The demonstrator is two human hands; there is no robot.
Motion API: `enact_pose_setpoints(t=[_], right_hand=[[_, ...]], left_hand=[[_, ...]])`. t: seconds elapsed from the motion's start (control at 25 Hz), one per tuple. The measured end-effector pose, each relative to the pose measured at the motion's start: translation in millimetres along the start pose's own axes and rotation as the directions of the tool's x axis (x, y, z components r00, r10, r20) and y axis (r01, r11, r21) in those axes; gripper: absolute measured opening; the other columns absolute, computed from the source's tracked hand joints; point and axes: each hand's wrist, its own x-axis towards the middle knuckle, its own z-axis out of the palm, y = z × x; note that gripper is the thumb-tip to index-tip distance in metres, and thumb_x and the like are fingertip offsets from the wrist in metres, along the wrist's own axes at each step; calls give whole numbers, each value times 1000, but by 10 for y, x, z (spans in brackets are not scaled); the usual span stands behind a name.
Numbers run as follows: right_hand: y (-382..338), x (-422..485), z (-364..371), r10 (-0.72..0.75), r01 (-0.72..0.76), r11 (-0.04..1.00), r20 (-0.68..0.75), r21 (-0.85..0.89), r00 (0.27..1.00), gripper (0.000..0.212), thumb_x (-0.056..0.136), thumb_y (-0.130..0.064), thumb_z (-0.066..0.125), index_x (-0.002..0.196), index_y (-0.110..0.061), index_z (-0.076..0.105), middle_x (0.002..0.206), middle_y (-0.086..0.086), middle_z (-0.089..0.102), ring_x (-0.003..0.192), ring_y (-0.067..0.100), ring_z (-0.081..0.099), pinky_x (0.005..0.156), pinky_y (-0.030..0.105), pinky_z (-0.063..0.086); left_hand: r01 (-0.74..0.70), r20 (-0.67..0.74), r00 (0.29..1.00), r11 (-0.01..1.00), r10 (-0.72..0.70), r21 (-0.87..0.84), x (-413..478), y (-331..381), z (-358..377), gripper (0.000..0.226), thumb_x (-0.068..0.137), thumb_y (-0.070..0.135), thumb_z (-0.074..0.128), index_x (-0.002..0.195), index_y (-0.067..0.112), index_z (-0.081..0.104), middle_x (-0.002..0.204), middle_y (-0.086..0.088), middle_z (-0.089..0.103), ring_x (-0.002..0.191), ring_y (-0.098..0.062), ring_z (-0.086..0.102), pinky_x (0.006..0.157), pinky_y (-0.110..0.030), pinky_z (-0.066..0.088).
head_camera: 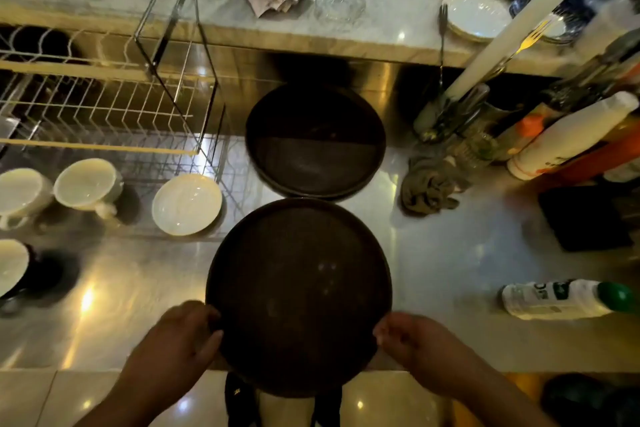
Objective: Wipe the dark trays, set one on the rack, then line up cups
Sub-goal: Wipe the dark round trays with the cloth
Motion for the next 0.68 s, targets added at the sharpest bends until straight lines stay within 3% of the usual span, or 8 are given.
enact_pose_setpoints(t=[0.04, 0.12, 0.24, 0.32, 0.4, 0.48, 0.6, 0.68], right_hand=[[-5, 103, -160, -35, 39, 999, -125, 32, 992, 10, 92, -44, 60, 99, -43, 67, 91, -16, 72, 82, 0, 68, 69, 20, 54], [-35, 365, -519, -14, 7, 1000, -391, -20, 920, 14, 93, -37, 63, 104, -44, 66, 92, -11, 70, 81, 3, 66, 66, 21, 52], [-22, 875, -1062, -56, -103, 974, -654, -202, 755, 39, 88, -31, 70, 126, -25, 65, 114, 3, 66, 98, 23, 64, 82, 37, 54], [56, 1204, -1319, -72, -189, 939, -700, -288, 710, 42, 82, -29, 72, 122, -16, 66, 114, 14, 68, 99, 34, 62, 84, 41, 52], [108, 1450, -1430, 11, -294, 905, -674, -307, 739, 45, 78, -36, 74, 117, -16, 64, 111, 16, 67, 100, 37, 61, 83, 43, 54], [161, 1616, -1394, 87, -371, 876, -656, -308, 750, 48, 77, -38, 76, 116, -16, 61, 112, 17, 64, 103, 38, 60, 84, 46, 56], [241, 1736, -1274, 7, -337, 894, -742, -296, 670, 31, 82, -15, 70, 111, -14, 61, 104, 21, 67, 91, 42, 64, 73, 47, 56], [233, 1748, -1247, 41, -309, 928, -765, -209, 642, 31, 83, -7, 65, 113, -14, 60, 101, 22, 68, 87, 44, 65, 71, 47, 55]], left_hand=[[-40, -62, 997, 999, 42, 27, 96, -22, -32, 32, 80, 56, 54, 109, 45, 63, 116, 10, 69, 102, -17, 68, 81, -35, 59], [-72, -56, 995, 983, 83, 169, 327, -92, -54, 59, 80, 56, 54, 125, 22, 69, 140, -6, 63, 121, -30, 63, 98, -46, 55], [-179, -15, 981, 933, 193, 311, 620, -238, -5, 68, 85, 61, 51, 138, 22, 65, 158, -7, 47, 140, -31, 51, 115, -49, 38], [-225, -16, 969, 912, 245, 342, 701, -375, 112, 67, 91, 63, 43, 141, 24, 62, 161, -7, 42, 143, -29, 48, 118, -48, 30], [-244, -25, 963, 906, 269, 345, 740, -458, 167, 68, 95, 62, 32, 144, 24, 59, 162, -8, 40, 146, -28, 43, 120, -50, 27], [-254, -44, 958, 910, 284, 328, 776, -483, 202, 66, 94, 59, 35, 146, 24, 55, 164, -8, 36, 148, -28, 39, 122, -50, 24], [-250, -22, 962, 910, 273, 329, 772, -521, 229, 66, 90, 56, 44, 149, 27, 51, 166, -7, 33, 151, -27, 34, 123, -50, 22], [-241, -28, 964, 913, 265, 329, 775, -529, 219, 66, 90, 56, 44, 149, 28, 50, 166, -6, 33, 151, -26, 33, 124, -50, 21]])
